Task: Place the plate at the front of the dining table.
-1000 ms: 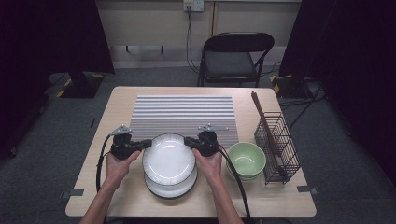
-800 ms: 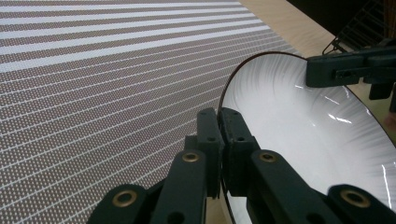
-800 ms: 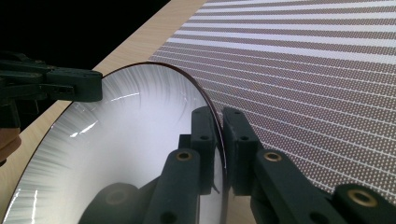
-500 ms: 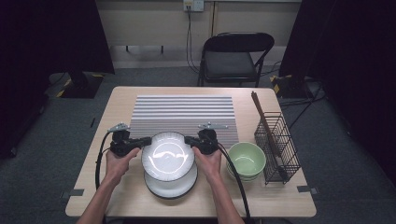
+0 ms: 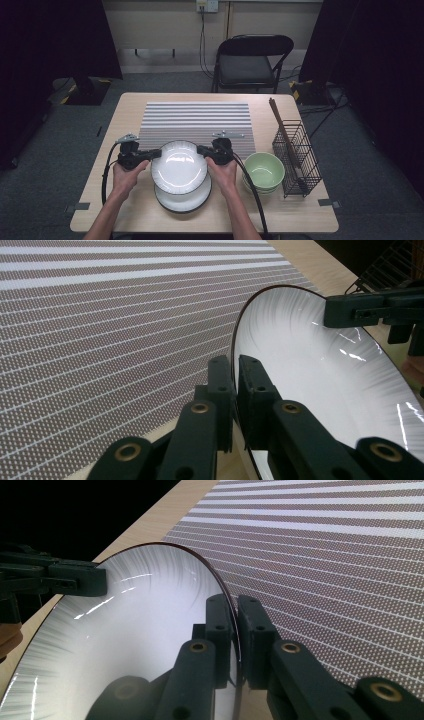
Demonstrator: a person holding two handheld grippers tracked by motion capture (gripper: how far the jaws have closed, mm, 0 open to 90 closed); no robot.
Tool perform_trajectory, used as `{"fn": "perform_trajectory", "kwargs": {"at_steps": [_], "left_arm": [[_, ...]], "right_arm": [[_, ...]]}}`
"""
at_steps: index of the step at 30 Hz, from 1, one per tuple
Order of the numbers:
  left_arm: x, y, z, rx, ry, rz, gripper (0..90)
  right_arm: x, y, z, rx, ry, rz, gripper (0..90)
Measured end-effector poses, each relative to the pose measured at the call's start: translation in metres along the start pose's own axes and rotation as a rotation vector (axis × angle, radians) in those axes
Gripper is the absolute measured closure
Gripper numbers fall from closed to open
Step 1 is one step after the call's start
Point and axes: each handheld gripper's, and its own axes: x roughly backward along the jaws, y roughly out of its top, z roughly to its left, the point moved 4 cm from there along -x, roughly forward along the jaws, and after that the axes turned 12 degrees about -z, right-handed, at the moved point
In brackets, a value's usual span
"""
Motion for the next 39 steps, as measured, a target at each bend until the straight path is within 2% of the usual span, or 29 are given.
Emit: {"fn": "perform_trajectory", "kwargs": {"at_steps": [2,5,6,13,17,18,20,25,26,28,31,32,35,37,39], "left_arm": [[0.0,0.001,0.0,0.024,0.006,-0.017,86.2],[-0.001,0.001,-0.001,0.019,0.004,-0.023,86.3],[-0.001,0.001,-0.002,0.001,0.005,-0.021,86.3],[0.0,0.001,-0.002,0.003,0.006,-0.02,86.4],[0.001,0.001,-0.002,-0.005,0.006,-0.018,86.4],[0.001,0.001,-0.002,-0.006,0.005,-0.018,86.4],[0.001,0.001,-0.001,-0.004,0.004,-0.019,86.4],[0.001,0.0,-0.001,-0.004,0.005,-0.018,86.4],[0.001,0.0,-0.001,-0.004,0.004,-0.018,86.4],[0.001,0.0,-0.001,-0.005,0.009,-0.017,86.3],[0.002,0.0,0.0,-0.002,0.007,-0.016,86.3],[0.001,0.0,0.0,0.006,0.007,-0.017,86.3],[0.001,0.0,0.001,0.011,0.01,-0.02,86.3],[0.001,-0.001,0.0,0.017,0.004,-0.032,86.4],[0.001,0.0,0.0,0.01,0.007,-0.032,86.3]], "right_arm": [[0.0,0.0,0.0,-0.001,0.002,0.002,84.3],[0.002,-0.001,0.0,-0.007,0.001,0.002,84.4],[0.003,-0.002,0.0,-0.007,0.005,0.005,84.2],[0.01,-0.004,0.001,-0.032,0.017,0.023,78.5],[0.018,-0.009,0.0,-0.065,0.019,0.029,76.5],[0.019,-0.01,0.0,-0.058,0.009,0.04,76.3],[0.02,-0.012,0.0,-0.09,0.022,0.039,75.7],[0.021,-0.016,0.001,-0.096,0.021,0.056,75.7],[0.022,-0.019,0.001,-0.115,0.027,0.064,75.4],[0.022,-0.02,0.001,-0.117,0.023,0.064,75.3],[0.02,-0.027,0.001,-0.16,0.035,0.094,71.2],[0.02,-0.029,0.001,-0.158,0.013,0.101,70.0],[0.018,-0.03,0.001,-0.176,0.025,0.097,73.5],[0.019,-0.03,0.001,-0.206,0.024,0.063,80.0],[0.019,-0.029,0.0,-0.213,0.021,0.054,81.3]]}}
